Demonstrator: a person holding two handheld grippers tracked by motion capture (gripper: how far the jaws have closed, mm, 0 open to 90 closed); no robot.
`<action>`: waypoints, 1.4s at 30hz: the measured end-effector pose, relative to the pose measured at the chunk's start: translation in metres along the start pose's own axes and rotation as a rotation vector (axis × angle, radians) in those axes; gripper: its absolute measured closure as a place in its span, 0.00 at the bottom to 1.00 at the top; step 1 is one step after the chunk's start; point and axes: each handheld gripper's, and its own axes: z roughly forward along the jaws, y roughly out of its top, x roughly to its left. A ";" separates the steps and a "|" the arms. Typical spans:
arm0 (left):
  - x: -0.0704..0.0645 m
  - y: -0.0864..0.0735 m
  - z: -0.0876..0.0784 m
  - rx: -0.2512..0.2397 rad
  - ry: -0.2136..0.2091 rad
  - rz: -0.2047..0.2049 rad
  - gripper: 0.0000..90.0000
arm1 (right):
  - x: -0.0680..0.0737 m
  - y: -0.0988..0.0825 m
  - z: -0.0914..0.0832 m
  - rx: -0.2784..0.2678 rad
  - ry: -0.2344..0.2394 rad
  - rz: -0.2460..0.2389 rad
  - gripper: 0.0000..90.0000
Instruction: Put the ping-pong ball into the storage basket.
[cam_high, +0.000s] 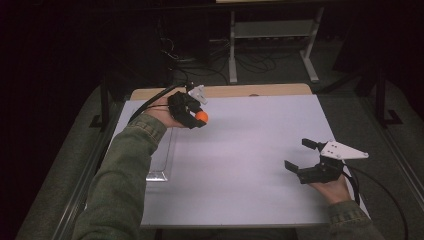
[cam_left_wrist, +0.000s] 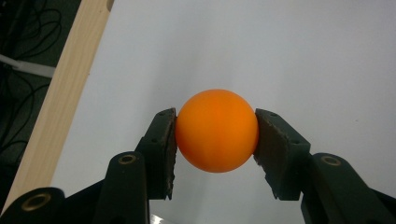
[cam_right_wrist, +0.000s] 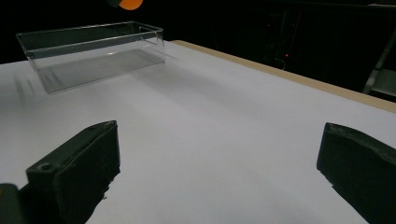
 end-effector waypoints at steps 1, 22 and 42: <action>0.000 0.000 -0.001 0.003 0.002 0.000 0.56 | 0.000 0.000 0.000 0.004 0.000 0.001 0.00; -0.003 -0.015 -0.036 -0.010 0.059 -0.006 0.56 | 0.002 0.000 0.001 0.011 0.010 -0.004 0.00; -0.007 -0.035 -0.066 -0.006 0.096 -0.022 0.56 | 0.002 0.000 0.002 0.016 0.007 -0.007 0.00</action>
